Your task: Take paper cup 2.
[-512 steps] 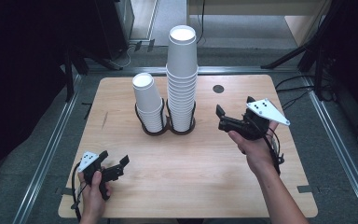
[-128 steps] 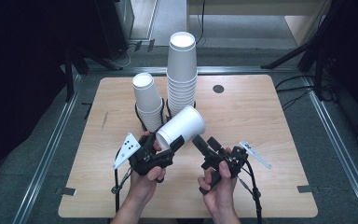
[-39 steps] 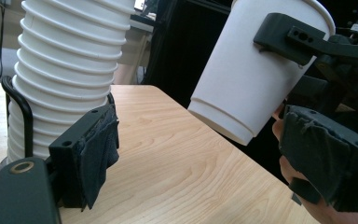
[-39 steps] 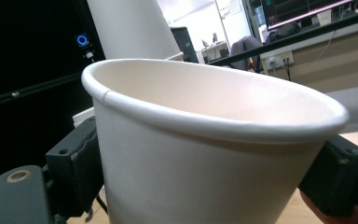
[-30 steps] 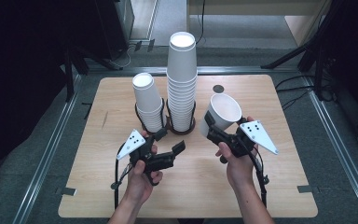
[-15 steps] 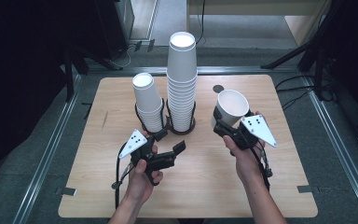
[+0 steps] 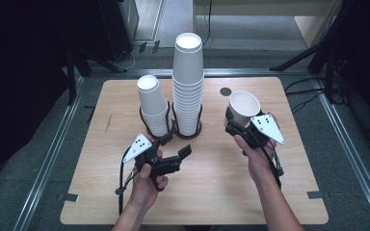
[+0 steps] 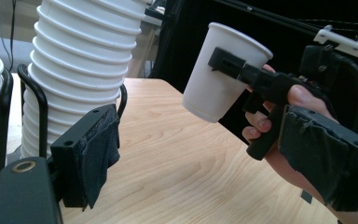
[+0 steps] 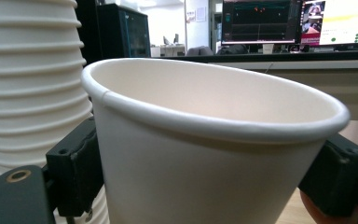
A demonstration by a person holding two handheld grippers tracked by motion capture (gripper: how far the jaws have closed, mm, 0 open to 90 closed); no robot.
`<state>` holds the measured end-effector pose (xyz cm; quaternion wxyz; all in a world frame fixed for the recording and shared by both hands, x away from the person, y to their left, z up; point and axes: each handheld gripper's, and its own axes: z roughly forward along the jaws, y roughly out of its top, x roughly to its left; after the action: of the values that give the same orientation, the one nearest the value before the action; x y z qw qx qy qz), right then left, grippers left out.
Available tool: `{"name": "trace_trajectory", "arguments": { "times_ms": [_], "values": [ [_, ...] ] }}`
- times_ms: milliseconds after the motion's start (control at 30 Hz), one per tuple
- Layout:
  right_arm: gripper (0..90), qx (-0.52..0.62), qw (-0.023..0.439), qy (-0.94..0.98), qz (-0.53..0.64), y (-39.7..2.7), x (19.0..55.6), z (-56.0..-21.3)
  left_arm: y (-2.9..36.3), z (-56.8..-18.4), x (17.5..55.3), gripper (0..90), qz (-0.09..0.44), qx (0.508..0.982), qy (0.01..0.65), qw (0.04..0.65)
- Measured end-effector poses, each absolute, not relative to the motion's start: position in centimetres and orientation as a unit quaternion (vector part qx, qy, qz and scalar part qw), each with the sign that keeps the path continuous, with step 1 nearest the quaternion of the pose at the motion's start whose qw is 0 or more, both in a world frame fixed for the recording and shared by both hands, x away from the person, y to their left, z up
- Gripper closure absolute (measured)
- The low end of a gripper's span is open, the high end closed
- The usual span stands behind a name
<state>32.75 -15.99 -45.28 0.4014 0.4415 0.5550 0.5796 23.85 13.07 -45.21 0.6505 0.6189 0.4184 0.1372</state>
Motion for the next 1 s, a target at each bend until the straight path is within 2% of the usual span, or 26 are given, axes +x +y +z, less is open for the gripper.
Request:
{"name": "trace_trajectory", "arguments": {
  "times_ms": [533, 1000],
  "values": [
    [13.6, 0.460, 0.399, 0.559, 0.563, -17.0, 35.1, -47.3, 13.4, -45.2, 23.9, 12.5, 0.138, 0.617, 0.421, 0.651],
    [13.5, 0.472, 0.419, 0.556, 0.540, -18.0, 36.8, -49.6, 13.6, -45.2, 24.0, 12.5, 0.138, 0.615, 0.424, 0.650]
  ]
}}
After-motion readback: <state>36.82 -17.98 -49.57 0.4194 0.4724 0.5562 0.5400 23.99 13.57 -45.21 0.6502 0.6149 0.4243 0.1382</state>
